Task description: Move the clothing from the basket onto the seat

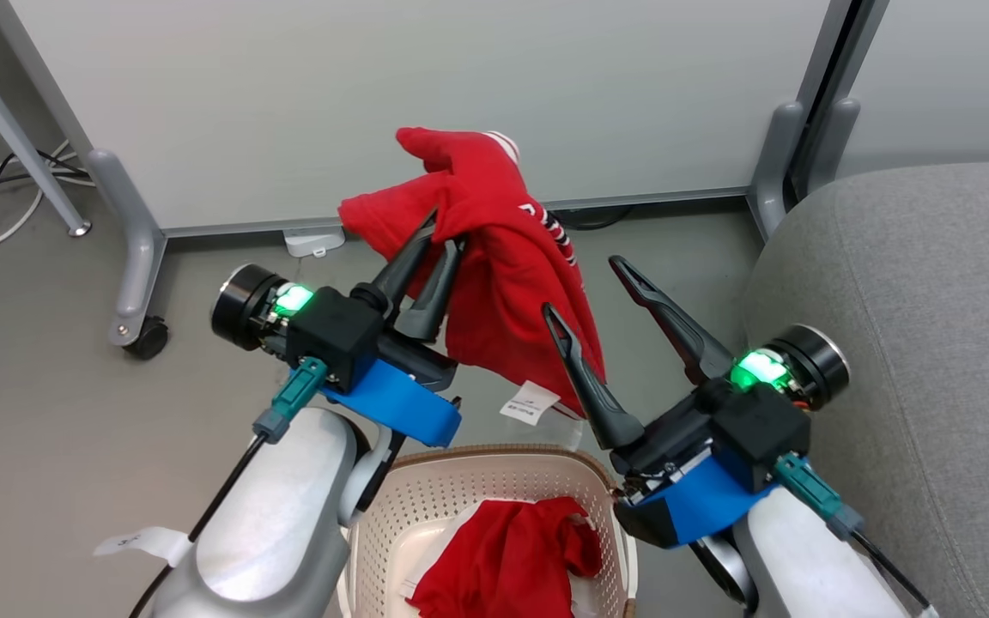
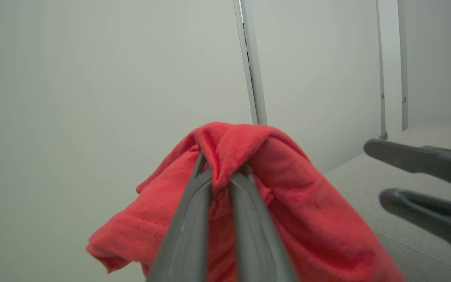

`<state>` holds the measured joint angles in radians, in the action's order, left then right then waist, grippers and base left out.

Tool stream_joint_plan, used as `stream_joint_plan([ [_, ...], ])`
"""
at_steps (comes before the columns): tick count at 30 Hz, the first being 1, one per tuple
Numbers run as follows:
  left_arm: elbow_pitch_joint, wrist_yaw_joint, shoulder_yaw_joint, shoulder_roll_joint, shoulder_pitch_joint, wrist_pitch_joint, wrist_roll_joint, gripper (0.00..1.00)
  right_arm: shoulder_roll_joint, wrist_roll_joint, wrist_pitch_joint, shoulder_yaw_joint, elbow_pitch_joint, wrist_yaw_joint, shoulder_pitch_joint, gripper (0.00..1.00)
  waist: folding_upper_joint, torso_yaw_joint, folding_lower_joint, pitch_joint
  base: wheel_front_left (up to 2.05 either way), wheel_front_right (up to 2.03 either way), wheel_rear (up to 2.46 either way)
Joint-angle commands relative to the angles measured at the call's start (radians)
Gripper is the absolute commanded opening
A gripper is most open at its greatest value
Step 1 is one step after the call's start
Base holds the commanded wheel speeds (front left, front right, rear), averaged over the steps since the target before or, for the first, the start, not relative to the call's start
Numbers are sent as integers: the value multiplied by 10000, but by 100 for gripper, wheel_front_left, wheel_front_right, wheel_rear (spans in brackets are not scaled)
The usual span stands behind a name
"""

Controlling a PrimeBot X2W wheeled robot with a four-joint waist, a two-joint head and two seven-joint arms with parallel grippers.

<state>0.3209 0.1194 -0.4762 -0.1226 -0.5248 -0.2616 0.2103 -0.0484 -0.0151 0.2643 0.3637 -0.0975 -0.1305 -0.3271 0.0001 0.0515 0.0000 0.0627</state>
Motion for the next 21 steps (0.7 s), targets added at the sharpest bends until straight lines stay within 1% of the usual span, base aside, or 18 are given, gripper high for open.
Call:
stream_joint_plan([
  [1, 0, 47, -98, 75, -168, -51, -73, 0, -36, 47, 5, 122, -308, -5, -382, 100, -1, 76, 0, 122, 0, 0, 0],
  [4, -4, 65, -240, 184, -228, -51, -112, 0, -33, -153, 5, 185, -832, -5, -779, 100, -1, 154, 0, 260, 0, 0, 0],
  [8, 6, 102, -428, 298, -328, -51, -108, 0, -34, -452, 3, 22, -1684, -5, -1174, 100, -1, 249, 0, 367, 0, 0, 0],
  [11, 15, 114, -535, 354, -344, -51, -108, 0, -33, -468, 3, -43, -1957, -5, -1341, 100, -1, 293, 0, 394, 0, 0, 0],
  [16, -43, 111, -853, 478, -304, -51, -27, 0, -34, -196, 1, -13, -2690, -5, -1577, 100, -1, 342, 0, 403, 0, 0, 0],
  [21, -74, 107, -1121, 560, -248, -51, 8, 0, -31, 349, 3, 141, -3250, -5, -1824, 100, -1, 393, 0, 384, 0, 0, 0],
])
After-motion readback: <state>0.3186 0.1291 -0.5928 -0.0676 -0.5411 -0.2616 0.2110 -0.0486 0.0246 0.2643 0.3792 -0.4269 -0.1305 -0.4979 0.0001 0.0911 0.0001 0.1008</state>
